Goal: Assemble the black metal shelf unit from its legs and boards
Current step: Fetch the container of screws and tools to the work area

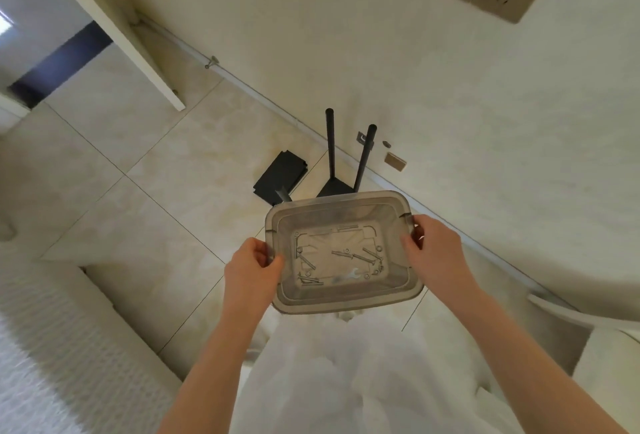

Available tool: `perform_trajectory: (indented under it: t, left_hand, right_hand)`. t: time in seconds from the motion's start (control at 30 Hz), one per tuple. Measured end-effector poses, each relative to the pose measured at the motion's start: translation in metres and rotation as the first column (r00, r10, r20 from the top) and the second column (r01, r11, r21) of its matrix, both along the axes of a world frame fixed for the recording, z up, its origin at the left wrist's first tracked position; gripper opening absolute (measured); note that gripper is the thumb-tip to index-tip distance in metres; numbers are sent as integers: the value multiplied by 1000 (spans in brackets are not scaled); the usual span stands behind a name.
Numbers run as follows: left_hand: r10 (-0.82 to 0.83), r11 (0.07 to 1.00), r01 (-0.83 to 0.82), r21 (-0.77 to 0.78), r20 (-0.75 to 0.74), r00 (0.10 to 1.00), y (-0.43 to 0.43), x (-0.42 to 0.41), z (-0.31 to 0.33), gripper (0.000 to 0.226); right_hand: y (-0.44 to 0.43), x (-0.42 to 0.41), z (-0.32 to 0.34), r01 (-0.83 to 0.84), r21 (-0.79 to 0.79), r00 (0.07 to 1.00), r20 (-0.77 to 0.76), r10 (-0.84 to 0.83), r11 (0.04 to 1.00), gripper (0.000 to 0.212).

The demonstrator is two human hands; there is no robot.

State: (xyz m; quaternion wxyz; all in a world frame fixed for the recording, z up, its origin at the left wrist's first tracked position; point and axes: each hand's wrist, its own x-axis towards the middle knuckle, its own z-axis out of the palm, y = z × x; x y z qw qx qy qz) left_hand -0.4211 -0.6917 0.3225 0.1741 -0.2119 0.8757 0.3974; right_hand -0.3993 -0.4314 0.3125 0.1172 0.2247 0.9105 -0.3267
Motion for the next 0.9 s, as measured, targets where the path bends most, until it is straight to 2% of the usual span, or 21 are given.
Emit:
perform_trajectory:
  t: [0.23,0.37,0.5,0.63,0.9]
  left_hand:
    - [-262,965,261,26,67,963,-9,-64,-20,14]
    - [-487,873,484,58,152,860,-17,-92,-37,18]
    - [-654,755,652,71,158,740,-18,-113,-48,21]
    - [-726,687,720,95,104,679,-13,-121,-59,18]
    - [-772,632,757,164,52,633,16,-91,-92,18]
  right_hand:
    - [-15,-11,-18,243,16,970,15,-243,970,31]
    - [-35,-9,-30,454,37,891,4,-454,890,35]
    - [-55,-3,-39,627,57,779,-32,-626,777,37]
    - [-71,12,-47,740,45,672,-69,-737,671,39]
    - [-74,62,-74,861,45,508,-124,-852,507,40]
